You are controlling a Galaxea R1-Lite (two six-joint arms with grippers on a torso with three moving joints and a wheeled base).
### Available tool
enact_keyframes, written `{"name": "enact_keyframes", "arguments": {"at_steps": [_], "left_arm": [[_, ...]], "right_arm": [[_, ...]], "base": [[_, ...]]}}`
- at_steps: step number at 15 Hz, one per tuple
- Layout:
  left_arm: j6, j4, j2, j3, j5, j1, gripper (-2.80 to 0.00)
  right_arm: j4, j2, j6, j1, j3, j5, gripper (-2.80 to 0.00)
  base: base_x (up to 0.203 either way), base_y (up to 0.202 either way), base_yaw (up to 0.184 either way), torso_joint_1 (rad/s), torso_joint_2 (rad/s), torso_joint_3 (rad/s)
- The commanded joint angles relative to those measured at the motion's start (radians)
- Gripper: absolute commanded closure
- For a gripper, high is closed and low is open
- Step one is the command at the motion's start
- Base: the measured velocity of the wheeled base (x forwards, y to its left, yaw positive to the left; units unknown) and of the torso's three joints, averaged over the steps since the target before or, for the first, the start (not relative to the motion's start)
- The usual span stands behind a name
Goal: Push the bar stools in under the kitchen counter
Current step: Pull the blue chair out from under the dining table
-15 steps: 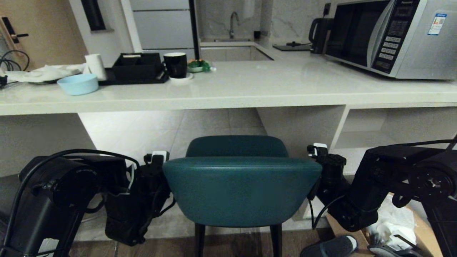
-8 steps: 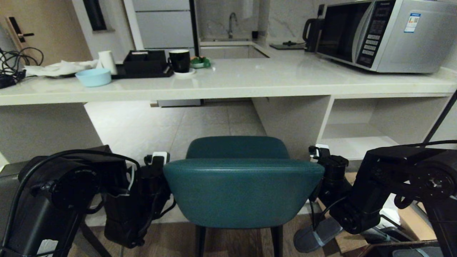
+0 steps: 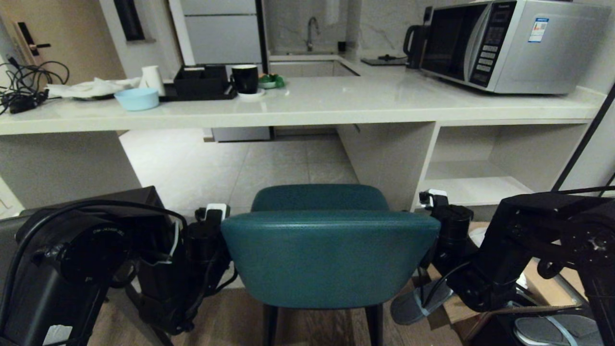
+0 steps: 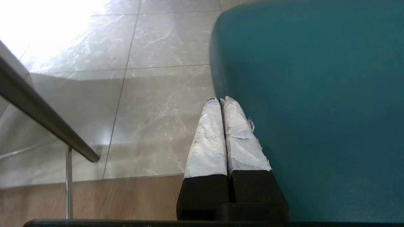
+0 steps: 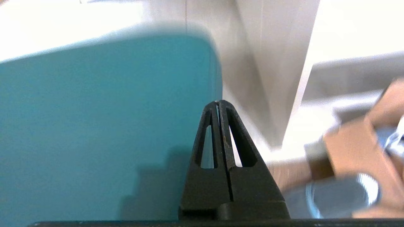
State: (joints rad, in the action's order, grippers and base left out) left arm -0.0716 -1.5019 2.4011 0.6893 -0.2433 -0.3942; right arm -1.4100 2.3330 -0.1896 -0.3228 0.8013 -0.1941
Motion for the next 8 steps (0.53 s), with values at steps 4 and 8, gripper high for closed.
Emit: {"name": "enact_keyframes", "arguments": {"at_steps": [4,8], "left_arm": [[-0.008,-0.028,-0.013,0.004,0.001,0.097,0.0],[-0.009,-0.028,-0.045,0.002,0.002,0.122,0.0]], "right_arm": [[-0.011,-0.087,0.003,0.212,-0.1,0.026,0.0],[-0.084,-0.093,0.005,0.219,-0.192,0.045,0.0]], "base": [[0.0,0.0,0.0,0.0,0.0,0.0],[0.0,0.0,0.0,0.0,0.0,0.0]]}}
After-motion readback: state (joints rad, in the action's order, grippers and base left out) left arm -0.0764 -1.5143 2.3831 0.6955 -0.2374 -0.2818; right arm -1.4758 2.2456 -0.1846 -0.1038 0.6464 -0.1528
